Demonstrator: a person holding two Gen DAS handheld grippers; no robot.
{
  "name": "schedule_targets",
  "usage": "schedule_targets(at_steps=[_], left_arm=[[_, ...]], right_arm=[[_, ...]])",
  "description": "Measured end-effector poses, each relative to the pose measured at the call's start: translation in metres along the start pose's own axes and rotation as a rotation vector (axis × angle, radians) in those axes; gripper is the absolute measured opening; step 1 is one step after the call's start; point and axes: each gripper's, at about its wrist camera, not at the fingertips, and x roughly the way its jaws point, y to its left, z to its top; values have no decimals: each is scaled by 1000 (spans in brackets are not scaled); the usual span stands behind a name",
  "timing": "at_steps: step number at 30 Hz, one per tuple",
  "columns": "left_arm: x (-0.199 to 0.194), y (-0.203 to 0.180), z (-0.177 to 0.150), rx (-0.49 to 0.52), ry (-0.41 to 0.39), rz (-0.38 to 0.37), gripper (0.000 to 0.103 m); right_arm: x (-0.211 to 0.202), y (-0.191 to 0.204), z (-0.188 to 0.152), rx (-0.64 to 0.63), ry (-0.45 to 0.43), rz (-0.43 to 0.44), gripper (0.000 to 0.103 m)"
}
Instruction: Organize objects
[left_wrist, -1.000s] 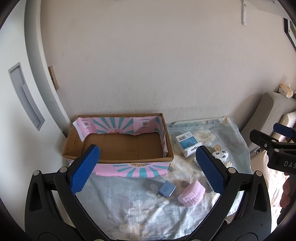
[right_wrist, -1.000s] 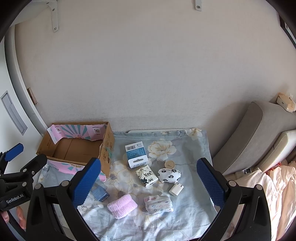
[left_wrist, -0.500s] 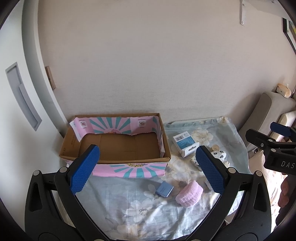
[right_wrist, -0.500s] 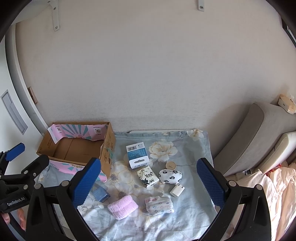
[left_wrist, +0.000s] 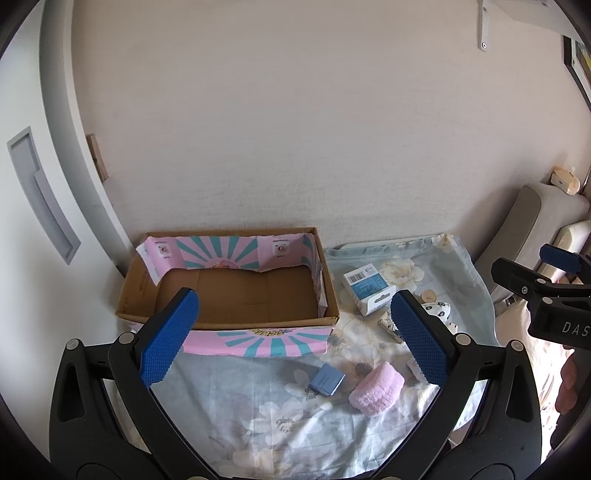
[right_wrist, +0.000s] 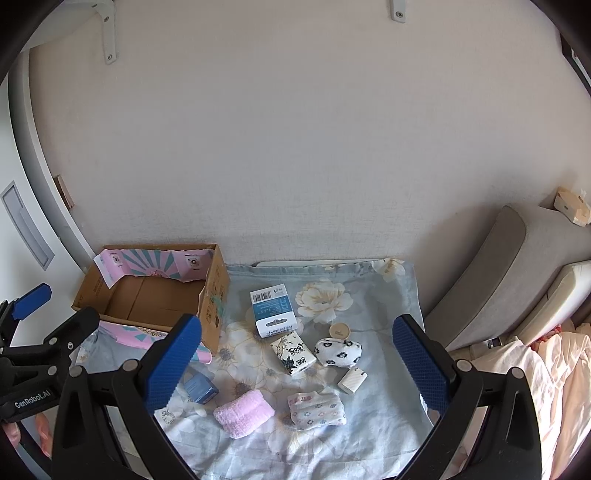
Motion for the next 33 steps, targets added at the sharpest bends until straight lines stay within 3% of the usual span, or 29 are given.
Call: schedule_targets(at_steps=[16,25,33], left_arm=[[-1,-4,6,3,-13,1,103],[-6,-2,17,-23,-28,-14,103],[7,-30,-5,17,13,-26,103]], right_arm=[[-2,-4,6,-13,-15,11,102],[-16,-15,25,-39,-69,4,102],[-8,-39,27,-36,-39,6,102]])
